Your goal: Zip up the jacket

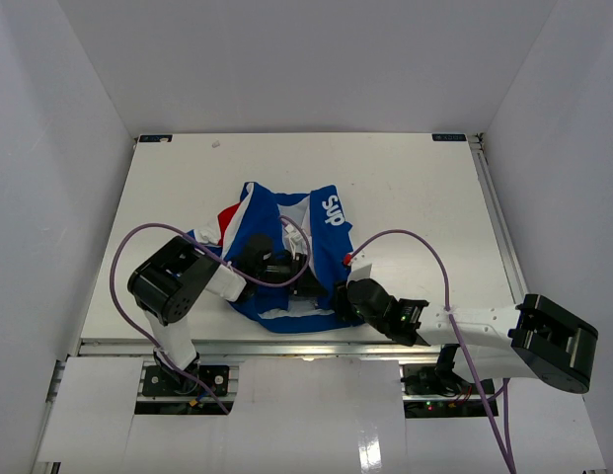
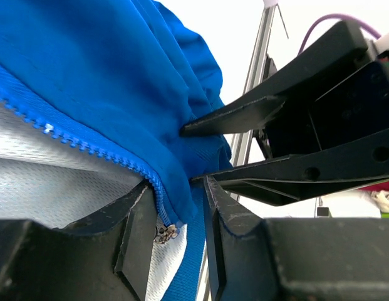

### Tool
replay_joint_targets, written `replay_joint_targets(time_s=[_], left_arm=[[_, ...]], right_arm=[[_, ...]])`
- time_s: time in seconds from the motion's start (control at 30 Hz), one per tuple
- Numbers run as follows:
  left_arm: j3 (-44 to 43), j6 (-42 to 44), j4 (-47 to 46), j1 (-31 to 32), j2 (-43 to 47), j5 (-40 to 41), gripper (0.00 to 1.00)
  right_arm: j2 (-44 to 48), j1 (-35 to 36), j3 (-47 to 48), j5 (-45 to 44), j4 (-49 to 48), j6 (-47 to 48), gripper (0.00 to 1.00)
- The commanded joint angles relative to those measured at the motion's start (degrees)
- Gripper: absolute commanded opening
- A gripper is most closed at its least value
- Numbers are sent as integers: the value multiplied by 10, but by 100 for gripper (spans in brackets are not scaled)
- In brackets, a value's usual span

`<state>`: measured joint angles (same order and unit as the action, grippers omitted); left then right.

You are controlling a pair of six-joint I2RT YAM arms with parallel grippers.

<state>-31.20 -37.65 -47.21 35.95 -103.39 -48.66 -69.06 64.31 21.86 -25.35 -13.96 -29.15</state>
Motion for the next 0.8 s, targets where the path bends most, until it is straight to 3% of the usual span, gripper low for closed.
replay_joint_targets(time_s=[0.0, 0.1, 0.17, 0.2, 0.47, 0.57, 0.77], left_arm=[[-4, 21, 5, 7, 16, -3, 42], [-3, 17, 1, 7, 20, -6, 27], [-1, 14, -9, 7, 24, -8, 6], [-1, 12, -12, 7, 27, -8, 2], [-13, 37, 31, 7, 78, 12, 0], [-9, 43, 38, 6, 97, 18, 0], [11, 42, 10, 7, 128, 22, 0]], right_arm=[[6, 4, -7, -6, -17, 5, 48], [5, 5, -5, -3, -17, 7, 48], [8, 5, -1, -2, -14, 10, 49], [16, 4, 3, -1, -10, 16, 50], [144, 4, -39, 51, -87, 67, 54], [158, 5, -67, 82, -142, 82, 53], [133, 4, -55, 89, -159, 90, 53]])
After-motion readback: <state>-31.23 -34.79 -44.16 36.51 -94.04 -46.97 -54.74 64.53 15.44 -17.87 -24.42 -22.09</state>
